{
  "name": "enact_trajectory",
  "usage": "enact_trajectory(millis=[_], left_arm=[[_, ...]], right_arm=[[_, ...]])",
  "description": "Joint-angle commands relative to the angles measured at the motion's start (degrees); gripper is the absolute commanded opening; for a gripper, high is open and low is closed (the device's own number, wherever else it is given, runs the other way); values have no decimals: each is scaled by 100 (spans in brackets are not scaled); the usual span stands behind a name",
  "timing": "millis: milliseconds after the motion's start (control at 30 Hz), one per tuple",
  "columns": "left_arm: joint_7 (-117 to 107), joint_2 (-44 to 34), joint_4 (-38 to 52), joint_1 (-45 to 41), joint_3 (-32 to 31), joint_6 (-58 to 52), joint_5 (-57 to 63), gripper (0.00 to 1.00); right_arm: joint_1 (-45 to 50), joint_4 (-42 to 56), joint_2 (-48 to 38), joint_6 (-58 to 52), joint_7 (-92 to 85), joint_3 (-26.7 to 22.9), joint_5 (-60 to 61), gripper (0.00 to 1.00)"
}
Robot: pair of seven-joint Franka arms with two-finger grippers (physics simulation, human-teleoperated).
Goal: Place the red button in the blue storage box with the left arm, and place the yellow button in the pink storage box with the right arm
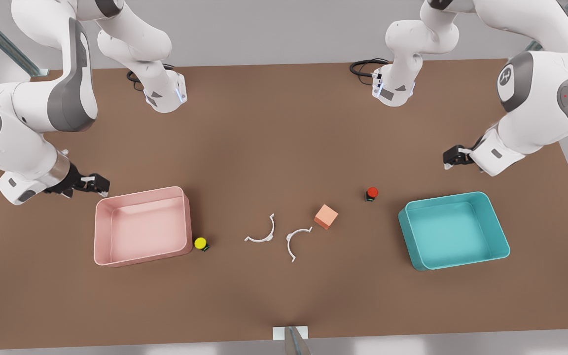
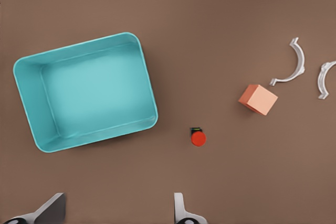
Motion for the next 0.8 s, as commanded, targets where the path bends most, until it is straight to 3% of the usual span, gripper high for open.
enact_trajectory(millis=[0,100,167,233,267,400,467,633,767], left_arm=[[52,10,5,-8,-1,155,26,100],[211,211,5,-420,-27,155,9,100],[-1134,563,-206,-886,-18,383,-360,100],[-1669,458,-1197,-1334,-10,1480,-396,100],[-2206,291,-2227,-1467,-18,2694,-396,100],[-2189,274,-3598,-1458,-18,4540,-396,100],[-2189,265,-3906,-1458,-9,4866,-405,100],[-2162,326,-4873,-1467,-9,6211,-396,100],[-2154,440,-5102,-1502,-9,6483,-387,100]], right_arm=[[5,-5,-6,174,-18,1,6,100],[14,4,-6,227,-264,1,6,100],[58,4,362,728,-264,449,6,100],[128,196,968,1061,-598,687,-30,100],[137,636,1531,1308,-686,818,-38,100],[523,1340,2823,2495,-2154,959,-56,100],[567,944,3026,3382,-2997,968,-29,100],[629,92,3149,3549,-3586,977,-21,100],[541,-374,3175,4006,-3911,1056,-21,100]])
